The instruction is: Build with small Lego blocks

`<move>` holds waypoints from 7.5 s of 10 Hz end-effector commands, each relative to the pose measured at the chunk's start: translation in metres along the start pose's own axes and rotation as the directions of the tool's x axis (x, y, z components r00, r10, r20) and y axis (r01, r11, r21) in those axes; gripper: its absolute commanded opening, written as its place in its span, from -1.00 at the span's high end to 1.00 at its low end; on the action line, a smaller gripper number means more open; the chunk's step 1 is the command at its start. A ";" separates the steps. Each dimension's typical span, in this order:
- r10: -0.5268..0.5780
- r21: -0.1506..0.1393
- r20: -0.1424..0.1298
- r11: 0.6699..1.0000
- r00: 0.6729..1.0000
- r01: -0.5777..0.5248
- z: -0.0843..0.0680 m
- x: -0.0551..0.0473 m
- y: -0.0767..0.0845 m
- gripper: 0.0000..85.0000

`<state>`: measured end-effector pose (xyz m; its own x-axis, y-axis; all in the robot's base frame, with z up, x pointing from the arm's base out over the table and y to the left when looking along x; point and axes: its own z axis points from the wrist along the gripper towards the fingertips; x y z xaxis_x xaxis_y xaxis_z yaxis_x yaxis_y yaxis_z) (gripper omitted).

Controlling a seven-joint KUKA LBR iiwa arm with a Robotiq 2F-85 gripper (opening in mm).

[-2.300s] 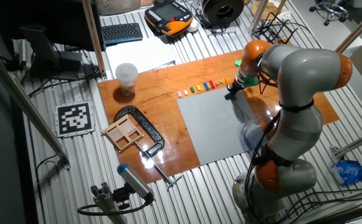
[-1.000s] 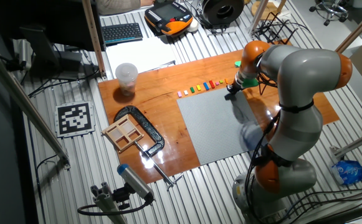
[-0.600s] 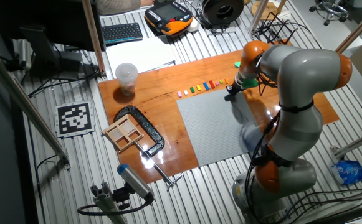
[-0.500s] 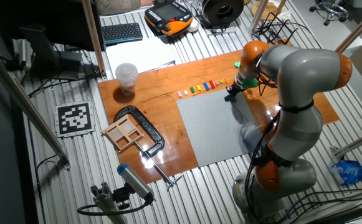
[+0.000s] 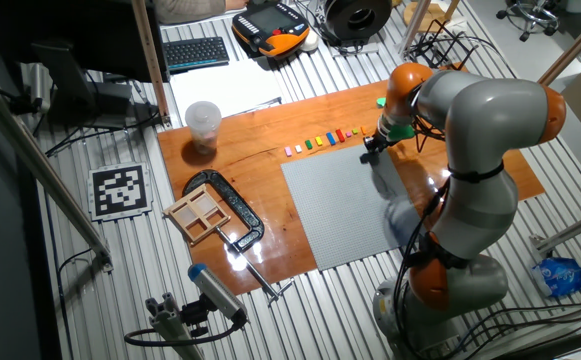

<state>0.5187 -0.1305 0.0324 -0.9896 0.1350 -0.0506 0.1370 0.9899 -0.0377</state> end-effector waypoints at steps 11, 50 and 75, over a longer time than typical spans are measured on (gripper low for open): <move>-0.029 0.009 -0.010 1.000 1.000 0.029 0.002 -0.002 0.005 0.60; -0.004 -0.003 -0.042 1.000 0.999 0.004 -0.007 0.007 0.017 0.60; 0.003 -0.018 -0.068 1.000 0.998 -0.004 -0.016 0.006 0.024 1.00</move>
<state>0.5147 -0.1054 0.0487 -0.9903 0.1376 0.0197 0.1372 0.9904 -0.0186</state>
